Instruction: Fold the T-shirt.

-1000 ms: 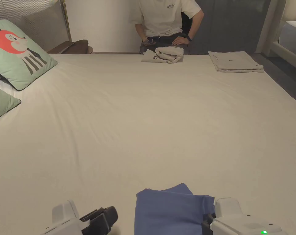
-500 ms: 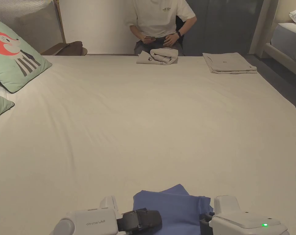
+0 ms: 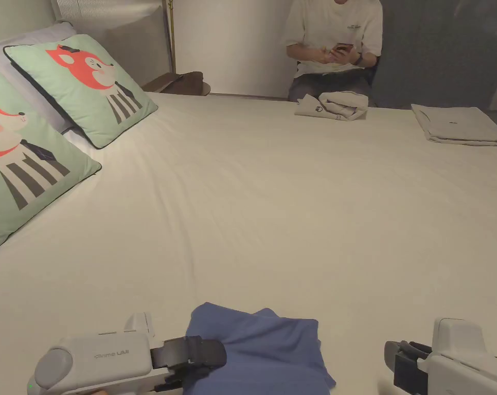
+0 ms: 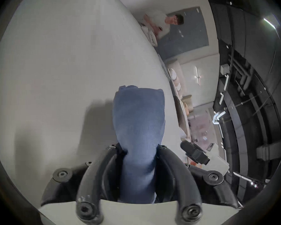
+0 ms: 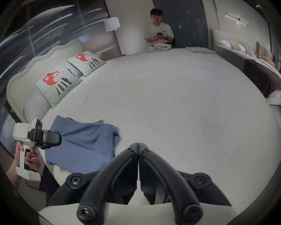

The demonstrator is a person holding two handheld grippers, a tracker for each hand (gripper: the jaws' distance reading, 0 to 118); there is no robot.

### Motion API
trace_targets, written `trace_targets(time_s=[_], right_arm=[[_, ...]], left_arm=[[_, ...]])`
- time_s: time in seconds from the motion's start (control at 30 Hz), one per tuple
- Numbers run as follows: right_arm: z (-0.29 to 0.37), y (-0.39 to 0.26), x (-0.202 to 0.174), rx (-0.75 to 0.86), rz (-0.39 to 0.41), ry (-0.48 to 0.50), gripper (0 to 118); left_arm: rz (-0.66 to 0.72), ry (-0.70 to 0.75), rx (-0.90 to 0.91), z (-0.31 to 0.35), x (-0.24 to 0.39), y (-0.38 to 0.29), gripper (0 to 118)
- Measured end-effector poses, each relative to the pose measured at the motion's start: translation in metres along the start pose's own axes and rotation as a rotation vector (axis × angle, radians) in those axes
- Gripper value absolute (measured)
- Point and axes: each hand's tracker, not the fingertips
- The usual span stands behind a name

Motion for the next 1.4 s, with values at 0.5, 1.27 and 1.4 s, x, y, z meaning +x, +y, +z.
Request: trace_targets(time_s=[0.5, 1.27, 1.4], right_arm=[[-0.042, 0.037, -0.083, -0.013, 0.094, 0.048, 0], [0.022, 0.032, -0.046, 0.158, 0.094, -0.043, 0], [0.047, 0.035, -0.027, 0.261, 0.101, -0.117, 0]], left_arm=[[0.12, 0.212, 0.228, 0.178, -0.093, 0.089, 24], [-0.407, 0.45, 0.412, 0.06, 0.097, -0.023, 0], [-0.58, 0.452, 0.485, 0.009, 0.156, -0.046, 0]])
